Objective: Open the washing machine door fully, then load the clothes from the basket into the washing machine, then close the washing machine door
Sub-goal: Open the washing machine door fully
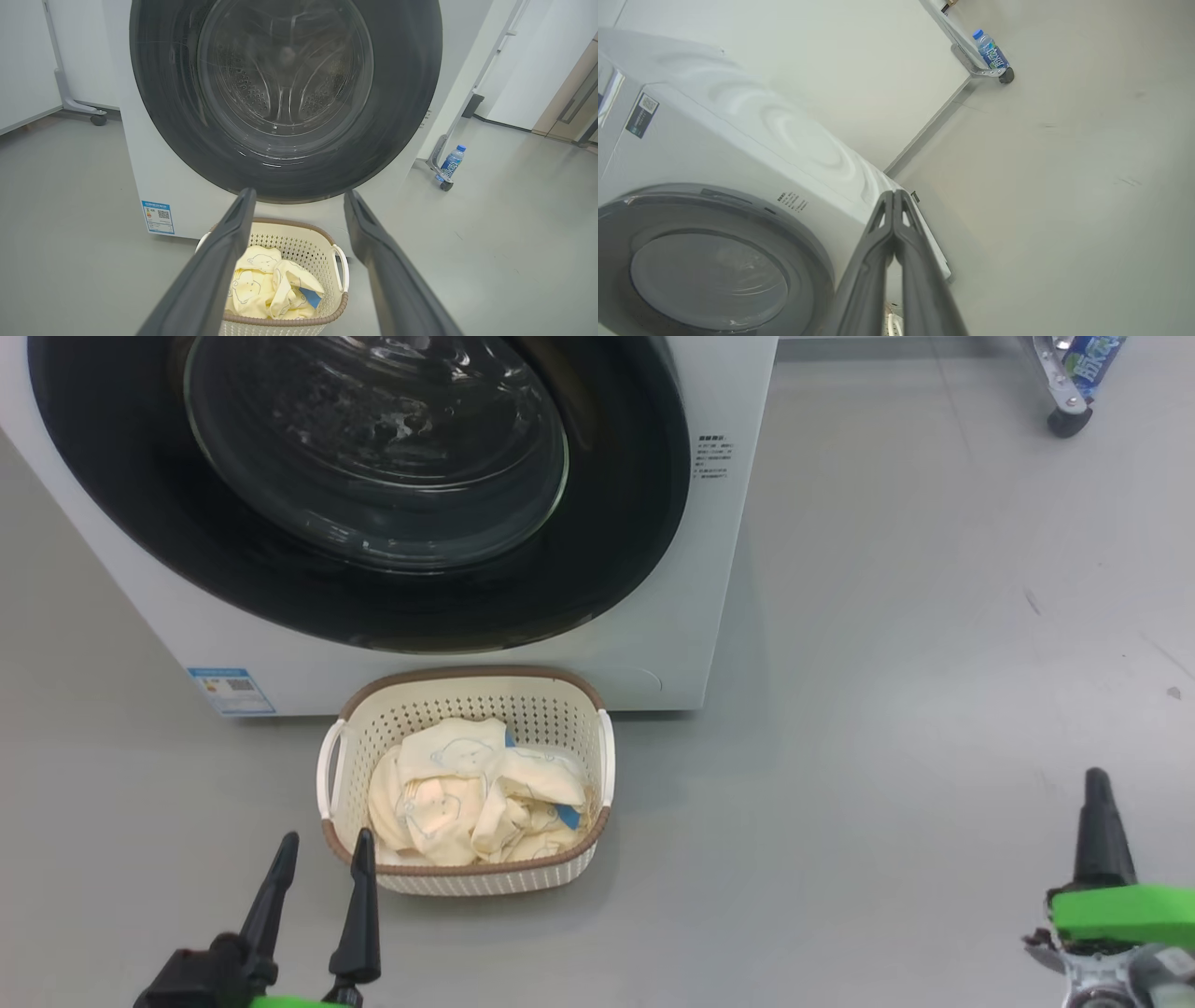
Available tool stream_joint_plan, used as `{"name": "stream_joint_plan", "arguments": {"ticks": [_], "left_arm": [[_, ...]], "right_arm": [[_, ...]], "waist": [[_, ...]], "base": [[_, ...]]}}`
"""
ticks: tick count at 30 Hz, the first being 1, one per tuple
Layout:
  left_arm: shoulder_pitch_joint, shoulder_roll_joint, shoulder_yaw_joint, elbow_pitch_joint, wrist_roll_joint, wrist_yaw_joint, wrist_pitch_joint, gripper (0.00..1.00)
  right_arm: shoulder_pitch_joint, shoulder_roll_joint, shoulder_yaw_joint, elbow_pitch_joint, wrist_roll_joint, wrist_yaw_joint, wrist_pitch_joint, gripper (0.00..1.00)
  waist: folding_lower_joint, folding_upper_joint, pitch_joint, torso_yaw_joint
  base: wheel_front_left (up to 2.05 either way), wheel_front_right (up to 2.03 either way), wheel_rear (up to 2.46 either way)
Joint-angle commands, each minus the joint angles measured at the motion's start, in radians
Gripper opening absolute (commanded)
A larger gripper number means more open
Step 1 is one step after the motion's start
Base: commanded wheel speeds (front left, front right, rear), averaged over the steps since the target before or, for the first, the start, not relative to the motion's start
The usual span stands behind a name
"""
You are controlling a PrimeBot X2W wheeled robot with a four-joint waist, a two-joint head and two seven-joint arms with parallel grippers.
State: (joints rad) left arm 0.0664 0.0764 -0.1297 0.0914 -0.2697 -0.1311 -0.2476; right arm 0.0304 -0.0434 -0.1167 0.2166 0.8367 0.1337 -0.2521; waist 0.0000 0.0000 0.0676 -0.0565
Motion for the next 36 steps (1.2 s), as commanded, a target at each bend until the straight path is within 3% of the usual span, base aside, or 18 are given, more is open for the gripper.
{"name": "stream_joint_plan", "arguments": {"ticks": [1, 6, 7, 14, 21, 22, 28, 36], "left_arm": [[-0.043, 0.018, 0.035, -0.04, 0.009, 0.0, -0.014, 1.0], [-0.065, 0.031, 0.039, -0.052, 0.012, 0.0, -0.014, 1.0], [-0.065, 0.031, 0.039, -0.052, 0.012, 0.0, -0.014, 1.0], [-0.092, 0.043, 0.044, -0.068, 0.022, 0.0, -0.014, 1.0], [-0.121, 0.056, 0.051, -0.082, 0.032, 0.0, -0.014, 1.0], [-0.126, 0.06, 0.054, -0.087, 0.035, 0.0, -0.014, 1.0], [-0.128, 0.071, 0.056, -0.103, 0.044, 0.0, -0.014, 1.0], [-0.117, 0.081, 0.06, -0.125, 0.055, 0.0, -0.014, 1.0]], "right_arm": [[-0.059, -0.012, -0.001, -0.028, 0.084, -0.003, -0.01, 0.0], [-0.116, -0.043, -0.053, -0.032, 0.377, -0.003, -0.01, 0.0], [-0.116, -0.043, -0.053, -0.032, 0.377, -0.003, -0.01, 0.0], [-0.215, -0.126, -0.112, -0.04, 0.707, -0.003, 0.021, 0.0], [-0.355, -0.108, -0.326, -0.05, 0.961, -0.003, 0.244, 0.0], [-0.4, -0.092, -0.395, -0.038, 0.994, -0.003, 0.324, 0.0], [-0.528, -0.058, -0.548, 0.056, 1.028, -0.003, 0.556, 0.0], [-0.691, -0.04, -0.52, 0.13, 0.899, -0.003, 0.764, 0.0]], "waist": [[0.0, 0.0, 0.014, -0.001], [0.0, 0.0, 0.057, -0.002], [0.0, 0.0, 0.057, -0.002], [0.0, 0.0, 0.138, 0.005], [0.0, 0.0, 0.227, 0.026], [0.0, 0.0, 0.248, 0.034], [0.0, 0.0, 0.294, 0.066], [0.0, 0.0, 0.339, 0.102]], "base": [[0.0, 0.0, 0.0], [0.0, 0.0, 0.0], [0.0, 0.0, 0.0], [0.0, 0.0, 0.0], [0.0, 0.0, 0.0], [0.0, 0.0, 0.0], [0.0, 0.0, 0.0], [0.0, 0.0, 0.0]]}}
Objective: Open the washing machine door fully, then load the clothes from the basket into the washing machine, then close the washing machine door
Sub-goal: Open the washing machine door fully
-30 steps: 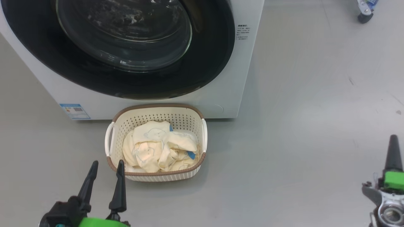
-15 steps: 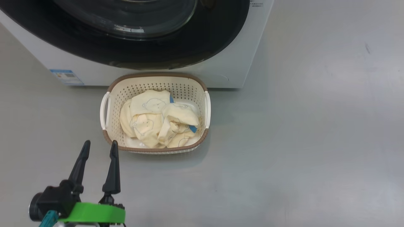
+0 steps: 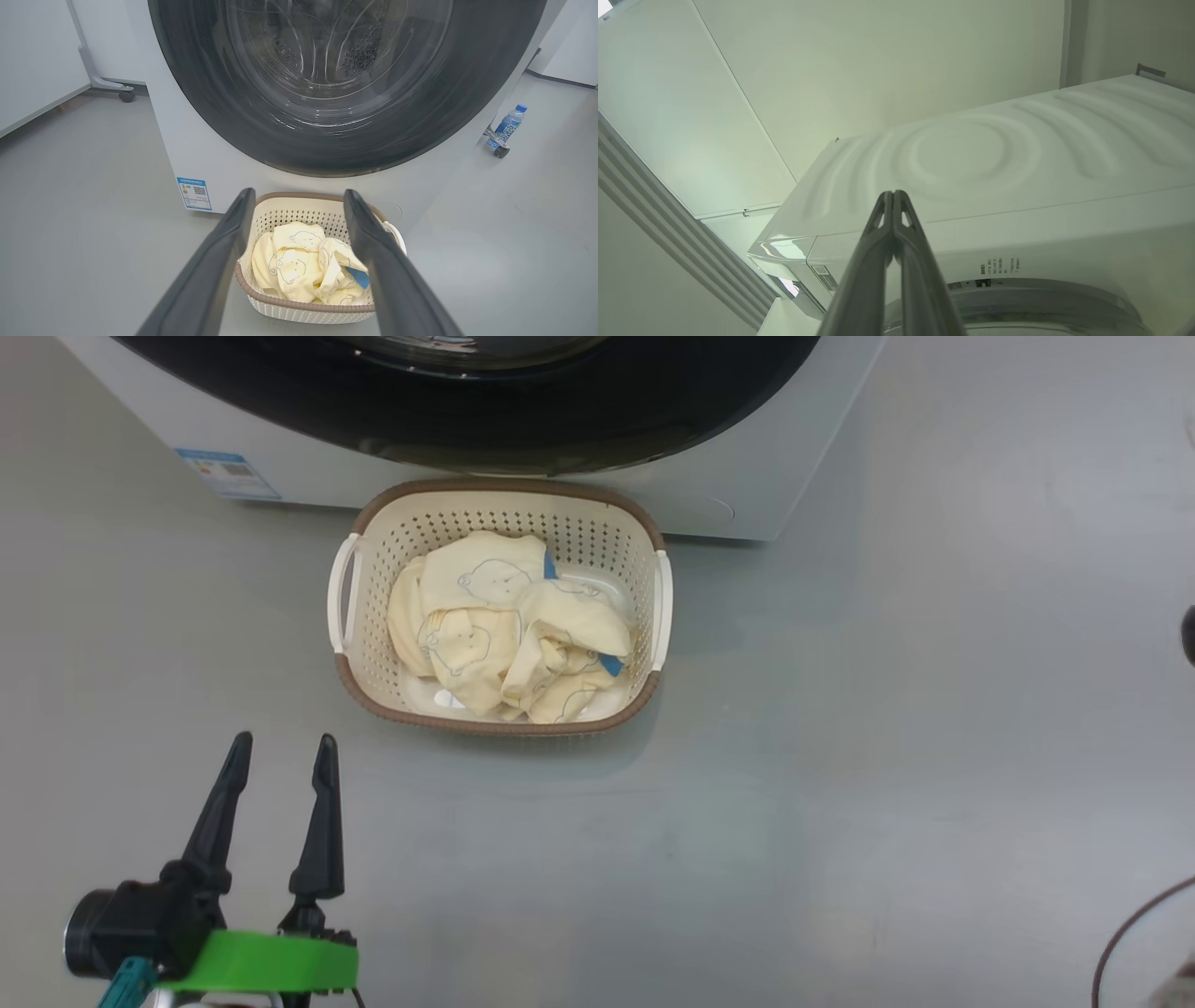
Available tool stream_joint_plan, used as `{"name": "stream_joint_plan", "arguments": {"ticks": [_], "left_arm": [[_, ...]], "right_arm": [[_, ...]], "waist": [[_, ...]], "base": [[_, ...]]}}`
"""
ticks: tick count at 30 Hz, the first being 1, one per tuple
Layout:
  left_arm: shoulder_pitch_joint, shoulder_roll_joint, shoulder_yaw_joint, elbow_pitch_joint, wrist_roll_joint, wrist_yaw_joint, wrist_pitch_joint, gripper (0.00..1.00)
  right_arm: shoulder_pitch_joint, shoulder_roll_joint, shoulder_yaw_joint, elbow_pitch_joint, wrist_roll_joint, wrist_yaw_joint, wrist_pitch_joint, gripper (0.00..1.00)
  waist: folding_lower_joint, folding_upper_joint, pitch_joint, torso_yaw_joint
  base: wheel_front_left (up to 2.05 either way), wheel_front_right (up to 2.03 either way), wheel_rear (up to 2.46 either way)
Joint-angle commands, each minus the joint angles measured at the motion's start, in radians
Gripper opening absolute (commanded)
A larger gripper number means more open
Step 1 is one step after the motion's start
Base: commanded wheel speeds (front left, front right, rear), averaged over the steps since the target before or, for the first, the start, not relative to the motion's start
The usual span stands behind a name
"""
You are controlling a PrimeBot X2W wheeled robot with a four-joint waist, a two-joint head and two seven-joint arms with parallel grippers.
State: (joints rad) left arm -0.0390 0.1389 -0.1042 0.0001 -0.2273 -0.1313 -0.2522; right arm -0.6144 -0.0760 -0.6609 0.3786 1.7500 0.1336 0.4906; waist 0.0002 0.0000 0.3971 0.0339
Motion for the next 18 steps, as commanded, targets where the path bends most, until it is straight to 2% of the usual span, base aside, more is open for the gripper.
{"name": "stream_joint_plan", "arguments": {"ticks": [1, 9, 18], "left_arm": [[-0.011, 0.017, 0.033, -0.035, 0.013, 0.001, -0.01, 1.0], [-0.007, 0.007, 0.018, -0.036, 0.015, 0.001, -0.01, 1.0], [-0.008, 0.002, -0.003, -0.035, 0.011, 0.001, -0.01, 1.0]], "right_arm": [[-0.065, -0.006, 0.033, -0.031, -0.031, -0.003, 0.035, 0.0], [-0.174, -0.004, 0.102, -0.024, -0.138, -0.003, 0.112, 0.0], [-0.239, -0.002, 0.198, -0.016, -0.211, -0.003, 0.121, 0.0]], "waist": [[-0.0002, 0.0, 0.014, 0.016], [-0.0002, 0.0, 0.029, 0.069], [-0.0002, 0.0, 0.033, 0.109]], "base": [[0.0, 0.0, 0.0], [0.0, 0.0, 0.0], [0.0, 0.0, 0.0]]}}
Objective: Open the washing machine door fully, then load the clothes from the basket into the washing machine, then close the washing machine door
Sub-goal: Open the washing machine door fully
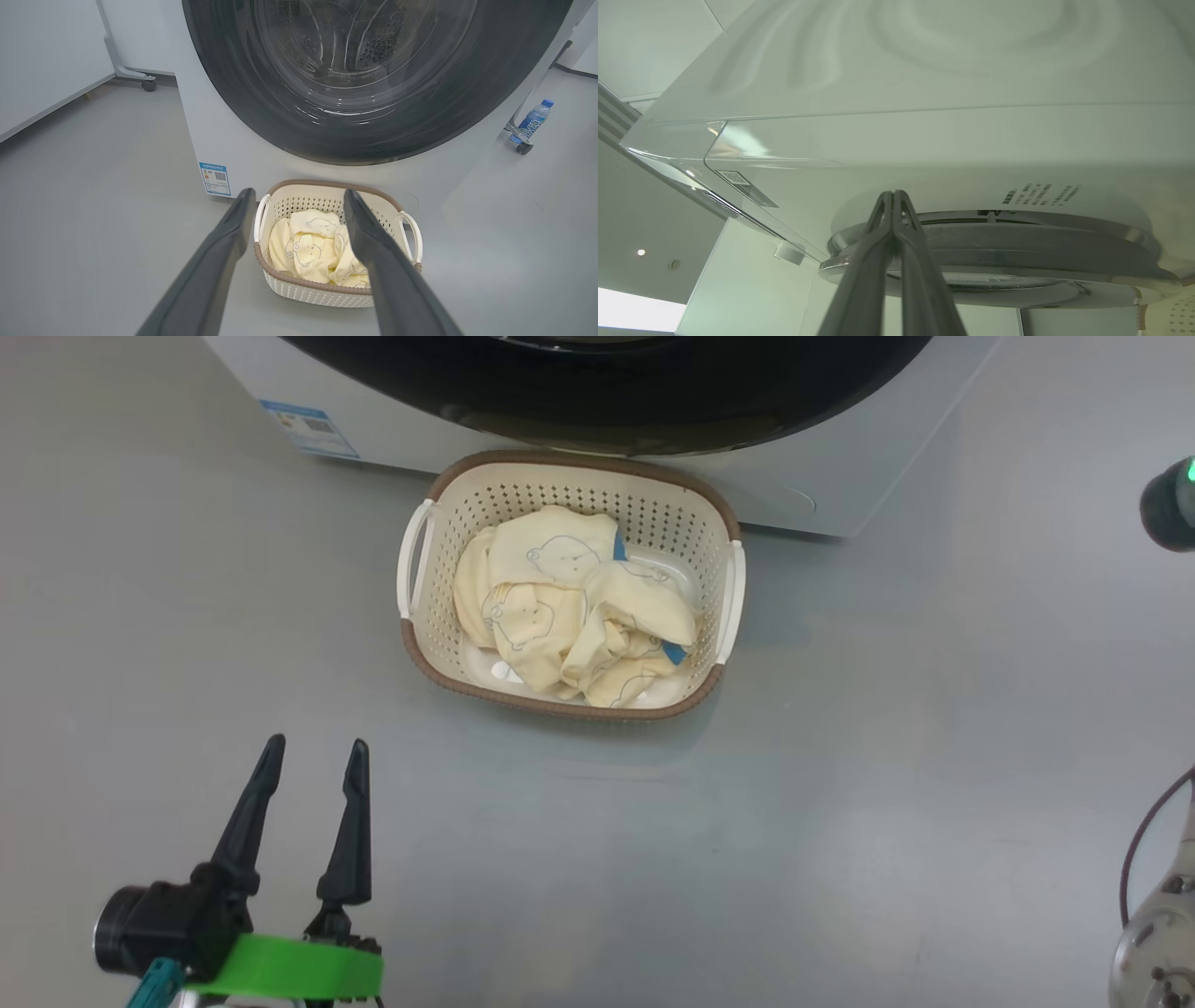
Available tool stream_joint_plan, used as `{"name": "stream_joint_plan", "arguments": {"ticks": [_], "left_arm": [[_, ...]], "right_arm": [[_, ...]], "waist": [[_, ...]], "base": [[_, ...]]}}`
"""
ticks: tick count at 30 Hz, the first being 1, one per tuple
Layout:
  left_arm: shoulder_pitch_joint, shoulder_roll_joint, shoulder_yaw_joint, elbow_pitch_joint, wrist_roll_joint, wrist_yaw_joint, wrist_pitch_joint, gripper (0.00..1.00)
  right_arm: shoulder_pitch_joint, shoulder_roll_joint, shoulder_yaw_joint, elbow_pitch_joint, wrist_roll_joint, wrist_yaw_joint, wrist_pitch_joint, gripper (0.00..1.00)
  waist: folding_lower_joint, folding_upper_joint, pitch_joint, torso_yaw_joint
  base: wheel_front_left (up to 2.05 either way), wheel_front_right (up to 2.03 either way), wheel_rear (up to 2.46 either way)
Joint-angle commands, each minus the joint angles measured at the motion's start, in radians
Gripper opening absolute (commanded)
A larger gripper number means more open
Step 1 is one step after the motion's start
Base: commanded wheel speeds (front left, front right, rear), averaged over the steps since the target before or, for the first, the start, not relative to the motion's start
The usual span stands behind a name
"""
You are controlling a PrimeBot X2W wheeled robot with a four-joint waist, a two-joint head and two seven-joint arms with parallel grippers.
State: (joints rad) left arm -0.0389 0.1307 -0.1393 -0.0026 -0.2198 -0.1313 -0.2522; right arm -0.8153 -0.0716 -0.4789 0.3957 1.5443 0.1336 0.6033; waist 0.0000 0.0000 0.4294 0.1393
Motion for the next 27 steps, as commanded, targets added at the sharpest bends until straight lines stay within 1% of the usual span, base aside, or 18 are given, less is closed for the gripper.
{"name": "stream_joint_plan", "arguments": {"ticks": [1, 8, 27], "left_arm": [[-0.007, 0.01, 0.029, -0.033, 0.003, 0.001, -0.01, 1.0], [-0.006, -0.007, 0.026, -0.032, 0.001, 0.001, -0.01, 1.0], [-0.025, -0.056, 0.022, -0.04, -0.001, 0.001, -0.01, 1.0]], "right_arm": [[-0.045, -0.008, 0.025, -0.032, -0.008, -0.003, 0.009, 0.0], [-0.086, -0.03, 0.077, -0.033, -0.016, -0.003, 0.023, 0.0], [-0.148, -0.071, 0.162, -0.033, -0.014, -0.003, 0.014, 0.0]], "waist": [[0.0, 0.0, 0.003, 0.009], [0.0, 0.0, 0.031, 0.045], [0.0, 0.0, 0.096, 0.128]], "base": [[0.0, 0.0, 0.0], [0.0, 0.0, 0.0], [0.0, 0.0, 0.0]]}}
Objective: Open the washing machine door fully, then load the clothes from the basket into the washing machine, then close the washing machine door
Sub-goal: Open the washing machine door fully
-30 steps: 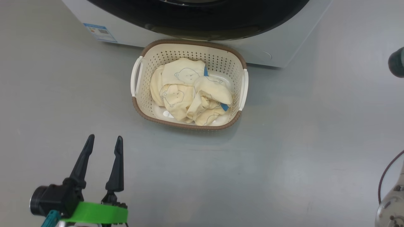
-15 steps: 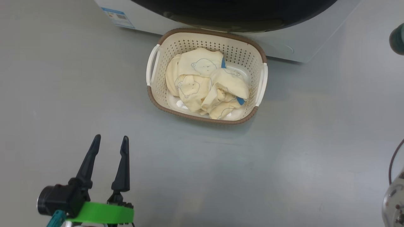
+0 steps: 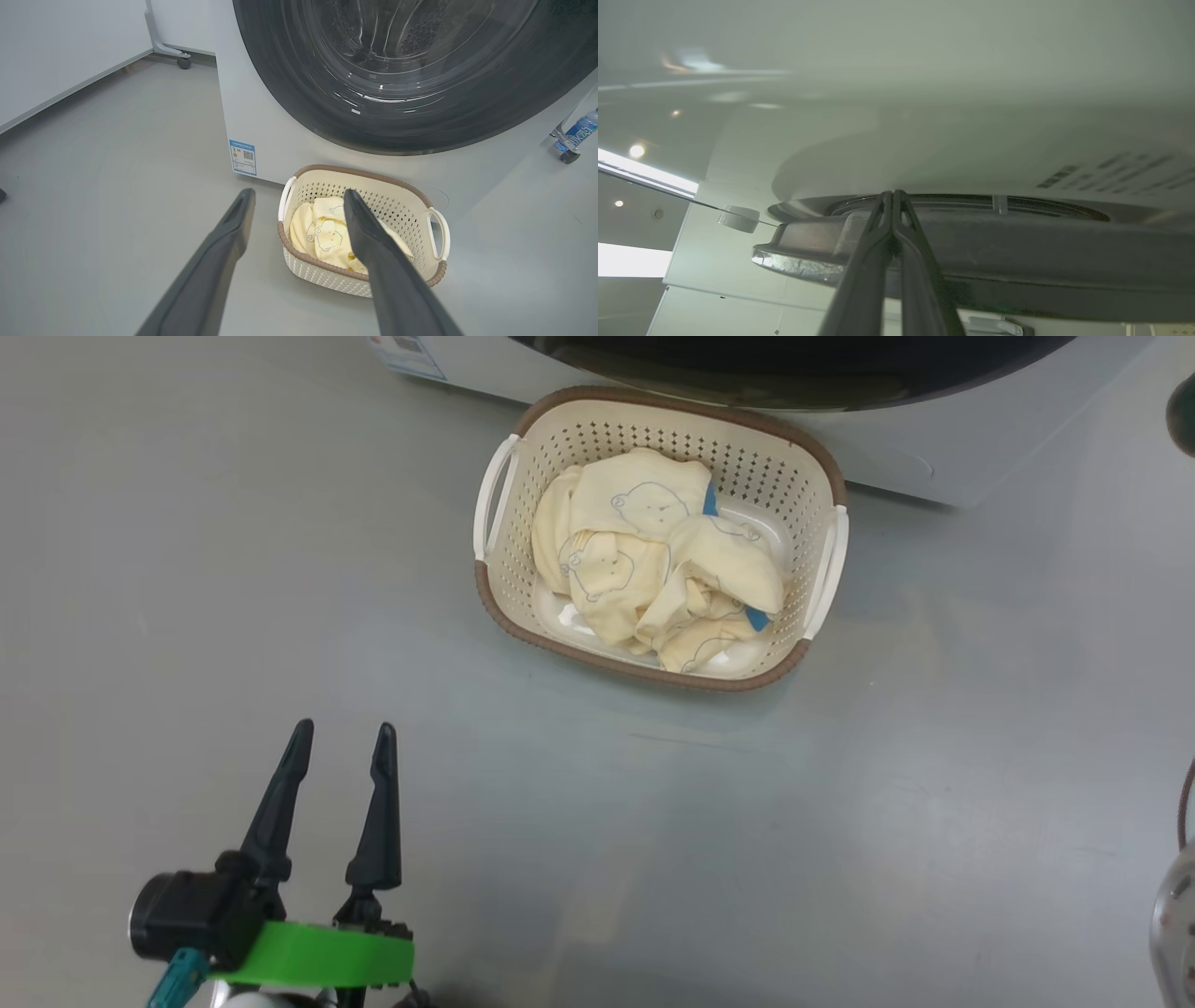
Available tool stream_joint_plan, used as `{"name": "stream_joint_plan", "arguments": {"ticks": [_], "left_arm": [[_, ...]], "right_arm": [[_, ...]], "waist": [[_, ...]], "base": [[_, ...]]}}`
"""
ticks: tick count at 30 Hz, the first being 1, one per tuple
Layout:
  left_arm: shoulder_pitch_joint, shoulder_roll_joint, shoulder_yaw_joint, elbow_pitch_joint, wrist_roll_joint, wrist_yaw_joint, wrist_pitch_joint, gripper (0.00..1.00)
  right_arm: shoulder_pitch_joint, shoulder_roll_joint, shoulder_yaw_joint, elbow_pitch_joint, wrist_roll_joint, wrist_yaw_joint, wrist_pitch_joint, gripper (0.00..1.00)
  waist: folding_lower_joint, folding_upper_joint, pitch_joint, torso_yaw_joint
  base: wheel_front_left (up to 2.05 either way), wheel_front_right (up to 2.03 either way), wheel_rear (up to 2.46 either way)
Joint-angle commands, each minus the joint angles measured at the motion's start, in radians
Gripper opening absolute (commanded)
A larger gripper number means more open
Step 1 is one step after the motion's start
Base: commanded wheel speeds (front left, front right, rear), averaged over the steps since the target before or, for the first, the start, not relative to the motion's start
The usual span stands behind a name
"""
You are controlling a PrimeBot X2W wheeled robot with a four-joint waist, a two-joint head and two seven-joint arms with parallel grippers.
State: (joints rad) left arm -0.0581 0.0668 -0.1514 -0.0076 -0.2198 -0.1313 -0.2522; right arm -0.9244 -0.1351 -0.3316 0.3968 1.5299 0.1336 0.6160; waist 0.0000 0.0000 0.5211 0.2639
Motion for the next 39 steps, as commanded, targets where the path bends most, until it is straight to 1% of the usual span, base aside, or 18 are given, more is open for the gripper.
{"name": "stream_joint_plan", "arguments": {"ticks": [1, 12, 24, 31, 39], "left_arm": [[-0.005, 0.006, 0.034, -0.035, -0.001, 0.001, -0.01, 1.0], [-0.002, -0.008, 0.037, -0.04, 0.0, 0.001, -0.01, 1.0], [-0.012, -0.012, 0.035, -0.037, 0.001, 0.001, -0.01, 1.0], [-0.019, -0.013, 0.046, -0.038, 0.004, 0.001, -0.01, 1.0], [-0.034, -0.014, 0.042, -0.029, 0.005, 0.001, -0.01, 1.0]], "right_arm": [[-0.044, -0.009, 0.018, -0.035, 0.003, -0.003, 0.002, 0.0], [-0.089, -0.026, 0.064, -0.034, 0.007, -0.003, 0.012, 0.0], [-0.08, -0.02, 0.108, -0.021, 0.013, -0.003, 0.025, 0.0], [-0.072, -0.003, 0.145, -0.025, 0.018, -0.003, 0.04, 0.0], [-0.022, 0.019, 0.201, -0.024, 0.015, -0.003, 0.058, 0.0]], "waist": [[0.0, 0.0, 0.008, 0.006], [0.0, 0.0, 0.047, 0.015], [0.0, 0.0, 0.043, 0.013], [0.0, 0.0, 0.041, -0.004], [0.0, 0.0, 0.001, -0.04]], "base": [[0.0, 0.0, 0.0], [0.0, 0.0, 0.0], [0.0, 0.0, 0.0], [0.0, 0.0, 0.0], [0.0, 0.0, 0.0]]}}
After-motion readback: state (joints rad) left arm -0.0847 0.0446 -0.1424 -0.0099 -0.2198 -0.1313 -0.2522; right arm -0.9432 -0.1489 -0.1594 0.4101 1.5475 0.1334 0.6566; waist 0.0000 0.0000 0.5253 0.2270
